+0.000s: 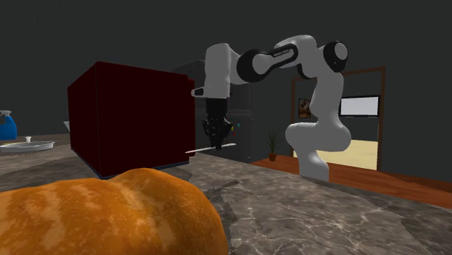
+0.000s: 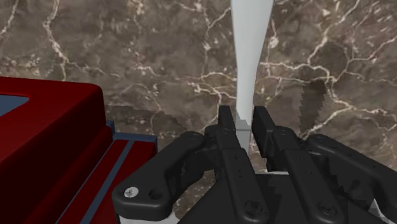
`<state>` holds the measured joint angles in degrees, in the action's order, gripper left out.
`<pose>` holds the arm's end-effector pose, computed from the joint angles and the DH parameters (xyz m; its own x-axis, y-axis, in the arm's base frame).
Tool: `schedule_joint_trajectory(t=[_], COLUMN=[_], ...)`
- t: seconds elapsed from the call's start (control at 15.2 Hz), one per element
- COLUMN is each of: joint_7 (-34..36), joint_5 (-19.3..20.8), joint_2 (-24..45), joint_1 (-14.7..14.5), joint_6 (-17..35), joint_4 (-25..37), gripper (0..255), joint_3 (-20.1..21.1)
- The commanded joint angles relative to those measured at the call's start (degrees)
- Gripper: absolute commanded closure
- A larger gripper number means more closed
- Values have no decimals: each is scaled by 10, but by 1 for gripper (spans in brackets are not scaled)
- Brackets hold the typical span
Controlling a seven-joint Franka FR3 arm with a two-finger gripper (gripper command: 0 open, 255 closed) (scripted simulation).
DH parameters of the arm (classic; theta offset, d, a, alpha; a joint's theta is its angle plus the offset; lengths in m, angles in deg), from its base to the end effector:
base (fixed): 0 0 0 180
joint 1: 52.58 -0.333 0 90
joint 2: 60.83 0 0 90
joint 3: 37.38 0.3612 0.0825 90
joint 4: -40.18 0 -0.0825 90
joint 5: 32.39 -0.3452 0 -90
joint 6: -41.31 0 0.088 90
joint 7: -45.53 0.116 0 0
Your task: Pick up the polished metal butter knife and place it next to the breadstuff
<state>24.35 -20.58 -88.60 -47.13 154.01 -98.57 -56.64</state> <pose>0.3089 -0.1767 0.5198 0.9986 0.0527 -0.0027 0.0527 -0.9979 0.0382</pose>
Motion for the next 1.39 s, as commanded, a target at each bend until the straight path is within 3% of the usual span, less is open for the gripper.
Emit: schedule_joint_trajectory(t=[0.0,1.32], joint_7=[-1,-9], joint_5=[-1,-16], joint_2=[-5,-8], joint_1=[0,-7], joint_6=[-18,-172], joint_4=[12,163], gripper=[255,255], joint_3=[3,21])
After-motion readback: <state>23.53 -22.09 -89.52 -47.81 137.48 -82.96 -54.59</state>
